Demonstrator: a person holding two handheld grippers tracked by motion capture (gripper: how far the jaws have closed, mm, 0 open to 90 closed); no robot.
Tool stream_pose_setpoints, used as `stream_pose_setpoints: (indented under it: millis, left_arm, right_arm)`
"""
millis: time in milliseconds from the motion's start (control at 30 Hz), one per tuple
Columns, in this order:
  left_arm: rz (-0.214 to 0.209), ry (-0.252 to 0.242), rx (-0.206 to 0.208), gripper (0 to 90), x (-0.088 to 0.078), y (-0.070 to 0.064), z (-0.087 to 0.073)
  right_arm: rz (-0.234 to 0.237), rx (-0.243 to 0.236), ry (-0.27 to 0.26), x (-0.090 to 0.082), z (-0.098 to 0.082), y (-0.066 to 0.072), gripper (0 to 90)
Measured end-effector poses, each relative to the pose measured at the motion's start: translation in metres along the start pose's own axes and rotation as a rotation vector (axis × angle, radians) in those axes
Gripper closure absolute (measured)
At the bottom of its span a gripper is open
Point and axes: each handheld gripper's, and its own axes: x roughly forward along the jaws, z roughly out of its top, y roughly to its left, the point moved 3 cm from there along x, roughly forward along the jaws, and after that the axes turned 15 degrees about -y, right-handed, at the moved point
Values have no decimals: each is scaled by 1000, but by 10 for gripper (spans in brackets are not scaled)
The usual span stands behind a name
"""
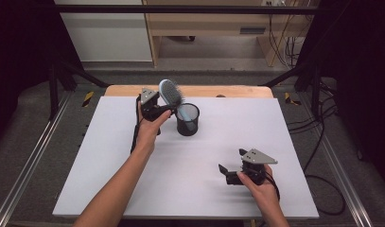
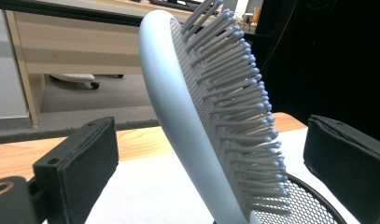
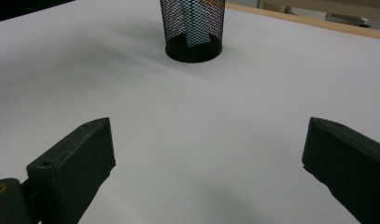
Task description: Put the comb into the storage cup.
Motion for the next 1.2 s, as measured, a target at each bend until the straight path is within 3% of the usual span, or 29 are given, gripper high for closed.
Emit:
stream_pose_setpoints:
  millis: [400,633,1200]
  left_arm:
    - [12,15,-5,27,-10,0,-1]
    - [12,37,29,30,-19,-3,1]
    - [10,46,37,30,-40,-7,5]
  right_arm:
    - [-11,-15,-6,0,2,2,27]
    - [-7,-29,-4,1,3,3,26]
    - [-5,-37,-3,-1,2,5,25]
